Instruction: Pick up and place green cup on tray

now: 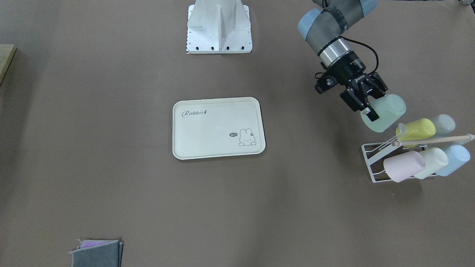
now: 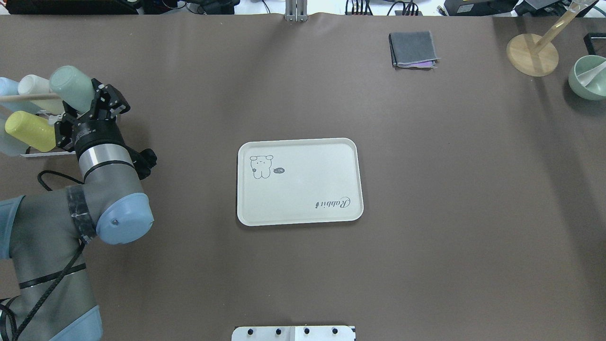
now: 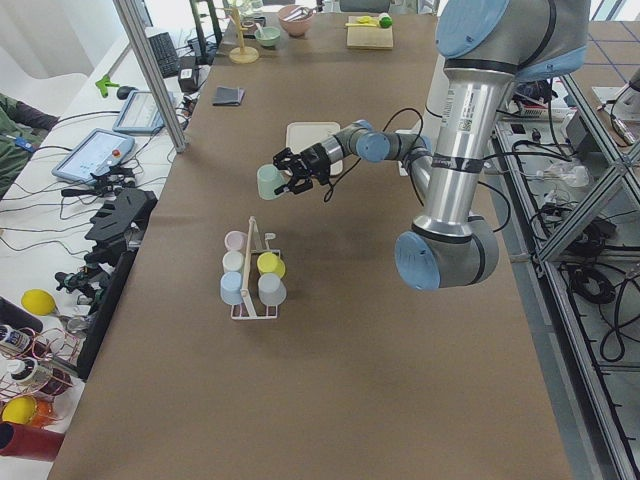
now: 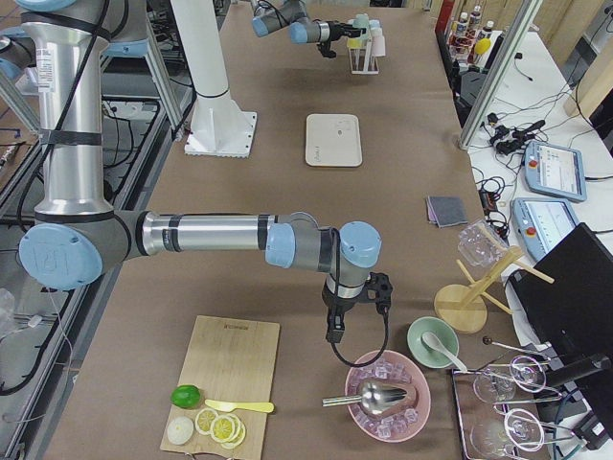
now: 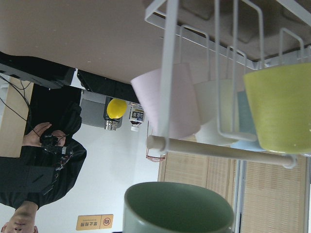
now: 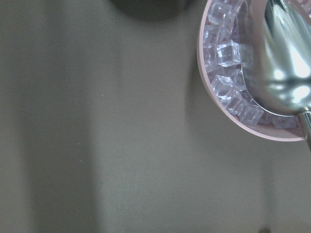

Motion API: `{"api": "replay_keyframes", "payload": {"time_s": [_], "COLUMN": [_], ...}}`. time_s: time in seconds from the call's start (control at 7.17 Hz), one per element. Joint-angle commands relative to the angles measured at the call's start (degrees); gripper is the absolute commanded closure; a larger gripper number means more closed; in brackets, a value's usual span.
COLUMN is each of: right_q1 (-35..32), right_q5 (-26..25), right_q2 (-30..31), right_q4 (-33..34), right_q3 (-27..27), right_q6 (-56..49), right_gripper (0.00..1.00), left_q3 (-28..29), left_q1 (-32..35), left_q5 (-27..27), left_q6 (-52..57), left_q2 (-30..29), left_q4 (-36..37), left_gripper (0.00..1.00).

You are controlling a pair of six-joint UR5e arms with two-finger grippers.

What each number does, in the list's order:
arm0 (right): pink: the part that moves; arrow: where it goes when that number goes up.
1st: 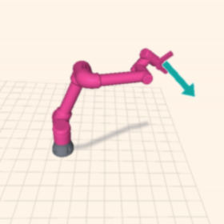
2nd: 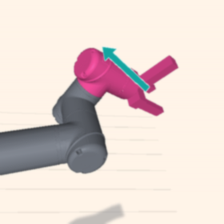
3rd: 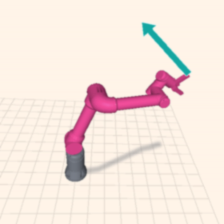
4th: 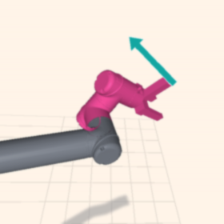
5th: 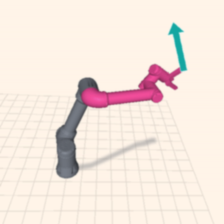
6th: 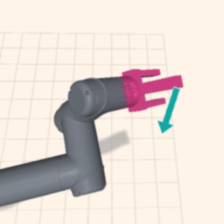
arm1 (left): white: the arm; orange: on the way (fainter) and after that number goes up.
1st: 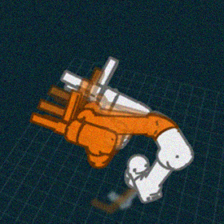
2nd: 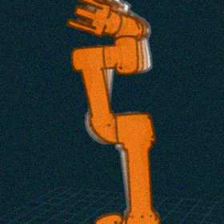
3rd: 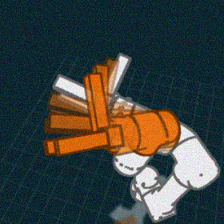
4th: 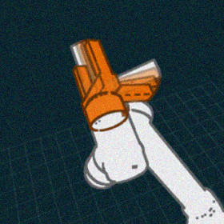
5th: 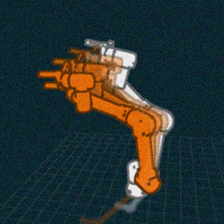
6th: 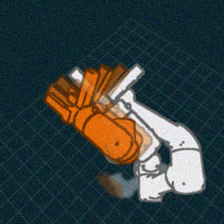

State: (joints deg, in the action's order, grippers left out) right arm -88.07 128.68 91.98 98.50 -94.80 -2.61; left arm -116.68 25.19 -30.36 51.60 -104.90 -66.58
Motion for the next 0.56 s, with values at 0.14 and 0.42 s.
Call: {"api": "replay_keyframes", "payload": {"time_s": [0.14, 0.42], "right_q1": [0.00, 0.00], "right_q5": [0.00, -0.09], "right_q2": [-0.05, 0.83], "right_q4": [0.02, 0.11], "right_q3": [-0.12, 0.14], "right_q6": [-0.20, -0.29], "right_gripper": [0.00, 0.00], "left_q3": [1.01, 0.67], "left_q1": [-0.05, 0.04], "left_q5": [-0.31, -4.25], "left_q6": [0.34, 1.22], "left_q2": [-1.27, -1.09], "left_q4": [-16.17, -22.24], "left_gripper": [0.41, 0.42]}}
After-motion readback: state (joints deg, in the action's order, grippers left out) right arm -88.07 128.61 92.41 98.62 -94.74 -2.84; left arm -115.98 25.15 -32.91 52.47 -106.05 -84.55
